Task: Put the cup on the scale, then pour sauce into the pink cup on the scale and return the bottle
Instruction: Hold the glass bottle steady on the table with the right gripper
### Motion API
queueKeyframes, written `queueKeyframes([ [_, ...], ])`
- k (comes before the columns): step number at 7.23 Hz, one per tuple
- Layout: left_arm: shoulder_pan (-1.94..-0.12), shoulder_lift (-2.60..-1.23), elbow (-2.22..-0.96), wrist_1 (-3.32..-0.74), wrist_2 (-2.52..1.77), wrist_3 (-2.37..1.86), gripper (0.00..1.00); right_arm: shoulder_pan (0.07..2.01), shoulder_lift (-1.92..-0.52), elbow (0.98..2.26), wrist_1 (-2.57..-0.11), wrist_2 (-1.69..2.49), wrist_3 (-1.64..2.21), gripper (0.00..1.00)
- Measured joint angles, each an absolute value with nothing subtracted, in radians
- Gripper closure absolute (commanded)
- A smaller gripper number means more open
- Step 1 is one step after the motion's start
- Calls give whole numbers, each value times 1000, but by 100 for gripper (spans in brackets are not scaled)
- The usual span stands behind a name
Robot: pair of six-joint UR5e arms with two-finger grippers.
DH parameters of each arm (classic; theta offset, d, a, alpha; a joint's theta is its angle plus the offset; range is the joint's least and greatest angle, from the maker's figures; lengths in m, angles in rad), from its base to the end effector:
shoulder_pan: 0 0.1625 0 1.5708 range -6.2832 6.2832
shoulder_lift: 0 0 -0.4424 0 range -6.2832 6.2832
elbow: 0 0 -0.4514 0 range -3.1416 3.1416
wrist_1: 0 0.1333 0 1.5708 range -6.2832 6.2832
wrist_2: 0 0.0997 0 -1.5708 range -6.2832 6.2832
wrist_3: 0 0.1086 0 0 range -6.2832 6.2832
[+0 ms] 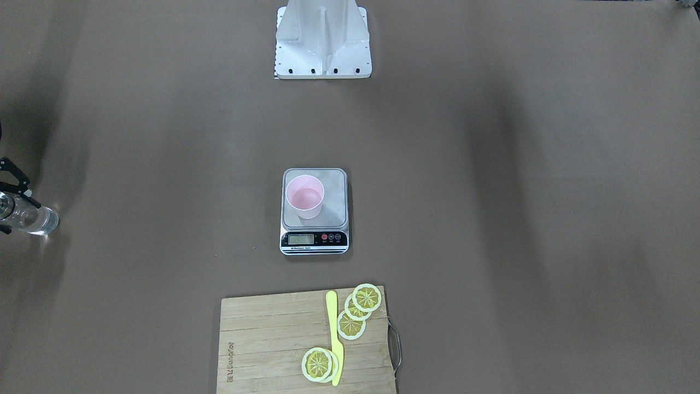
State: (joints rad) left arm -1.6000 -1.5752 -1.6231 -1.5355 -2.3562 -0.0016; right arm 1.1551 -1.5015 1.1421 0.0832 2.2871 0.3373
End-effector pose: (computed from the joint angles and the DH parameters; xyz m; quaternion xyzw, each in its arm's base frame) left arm -0.0727 -0.5521 0.6540 0.0152 0.3825 -0.0101 0.9238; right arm -0.1691 -0.5366 0.6890 0.4224 -0.4677 -0.2405 0.7382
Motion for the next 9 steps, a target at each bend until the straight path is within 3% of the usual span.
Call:
queueKeyframes([
  [9, -1600, -1573, -1624, -1534, -2356, -5, 0, 1154, -1513, 1137, 89, 2294, 337, 19],
])
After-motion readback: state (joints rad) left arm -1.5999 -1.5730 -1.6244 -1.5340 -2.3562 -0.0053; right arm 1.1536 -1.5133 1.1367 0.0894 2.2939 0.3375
